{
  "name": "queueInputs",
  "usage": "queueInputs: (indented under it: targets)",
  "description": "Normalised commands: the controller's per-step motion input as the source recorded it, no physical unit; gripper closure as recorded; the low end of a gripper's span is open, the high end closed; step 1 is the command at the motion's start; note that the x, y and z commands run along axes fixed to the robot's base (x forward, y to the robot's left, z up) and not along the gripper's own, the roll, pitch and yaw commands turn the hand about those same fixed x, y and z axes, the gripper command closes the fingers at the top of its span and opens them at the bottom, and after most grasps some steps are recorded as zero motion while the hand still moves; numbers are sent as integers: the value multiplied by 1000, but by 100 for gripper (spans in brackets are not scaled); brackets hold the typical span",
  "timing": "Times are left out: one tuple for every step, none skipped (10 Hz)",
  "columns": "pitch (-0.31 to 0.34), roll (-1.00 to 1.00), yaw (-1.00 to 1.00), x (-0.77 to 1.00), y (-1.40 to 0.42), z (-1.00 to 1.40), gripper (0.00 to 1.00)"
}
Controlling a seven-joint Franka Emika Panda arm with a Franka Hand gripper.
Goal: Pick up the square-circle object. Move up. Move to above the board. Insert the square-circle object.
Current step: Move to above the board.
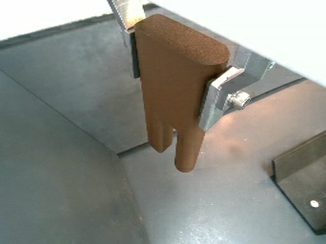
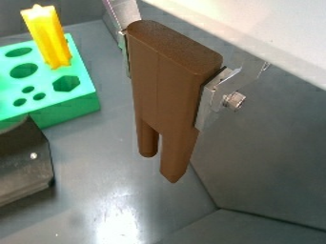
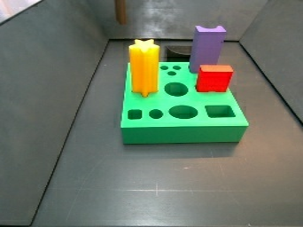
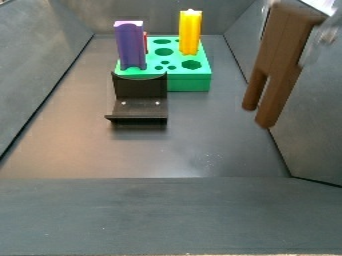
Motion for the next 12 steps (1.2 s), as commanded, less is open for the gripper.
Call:
queueInputs:
  targets:
    - [102, 48, 17, -36, -58, 1000, 100]
    - [99, 39, 11, -31, -54, 1000, 100]
    - [97, 32, 7, -25, -43, 1000, 100]
    - [99, 35, 7, -21, -40, 1000, 100]
    - [100, 42, 10, -15, -35, 1000, 100]
    - [101, 50, 12, -11, -32, 1000, 100]
    - [100, 57, 15, -7, -24, 909, 100]
    - [99, 57, 11, -2, -16, 756, 100]
    - [96, 46, 9, 2, -8, 553, 100]
    - [97, 42, 9, 3, -6, 451, 100]
    - [98, 40, 10, 6, -5, 245, 100]
    - [33, 49, 1000, 269, -1000, -10, 100]
